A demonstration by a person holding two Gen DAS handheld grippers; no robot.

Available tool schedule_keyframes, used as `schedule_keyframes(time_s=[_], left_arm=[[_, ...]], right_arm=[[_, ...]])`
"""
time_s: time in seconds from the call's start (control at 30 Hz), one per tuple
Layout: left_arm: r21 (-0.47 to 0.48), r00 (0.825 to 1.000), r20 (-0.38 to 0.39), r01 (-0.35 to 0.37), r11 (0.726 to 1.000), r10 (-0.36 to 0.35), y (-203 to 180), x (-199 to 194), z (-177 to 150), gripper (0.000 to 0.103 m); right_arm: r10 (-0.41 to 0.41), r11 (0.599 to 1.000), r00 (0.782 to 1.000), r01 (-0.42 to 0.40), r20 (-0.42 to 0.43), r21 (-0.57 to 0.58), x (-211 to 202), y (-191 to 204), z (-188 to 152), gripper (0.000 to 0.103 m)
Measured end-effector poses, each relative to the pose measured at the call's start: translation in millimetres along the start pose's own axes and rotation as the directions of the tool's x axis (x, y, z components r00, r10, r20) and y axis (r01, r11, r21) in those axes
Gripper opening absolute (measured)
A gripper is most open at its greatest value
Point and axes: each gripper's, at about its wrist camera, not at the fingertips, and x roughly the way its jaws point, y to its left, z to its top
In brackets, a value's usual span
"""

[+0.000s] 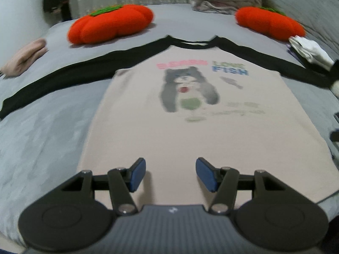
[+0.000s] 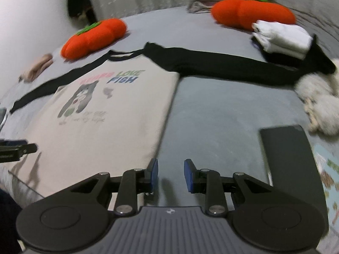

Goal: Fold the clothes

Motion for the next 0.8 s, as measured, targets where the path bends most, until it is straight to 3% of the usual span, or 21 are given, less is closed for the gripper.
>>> schedule_keyframes(time_s=[0.17,0.37,0.53,0.7,0.8], left_arm=[[0.063,1.0,-0.01,-0.005,0.998,0.005,-28.9,11.9,7.4,0.055],[0.14,1.0,-0.017,-0.021,0.99,0.024,-62.2,31.4,22.9,0.055],[0.204,0.999,0.003,-0.033,0.978,0.033,-83.1,44.6,46.6,0.055],[0.227,1.0,0.014,-0.019,0.974,0.016,-105.9,67.8,71.9,0.055],[0.261,1.0,0.026,-0.023,0.965,0.017,-122.3,86.1,81.5,0.055]], right_arm=[[0.067,0.995,0.994,-0.073,-0.081,-0.065,19.5,4.8,17.7,0.029],[0.038,0.986,0.99,-0.059,-0.132,-0.158,46.5,4.8,55.4,0.035],[0.029,0.994,0.995,-0.039,-0.096,-0.098,64.5,-23.0,87.4,0.041],[-0.001,0.998,0.995,0.008,-0.1,0.069,83.9,-62.3,100.0,0.041],[-0.006,0.998,0.995,0.012,-0.103,0.06,88.0,-61.9,101.2,0.042]])
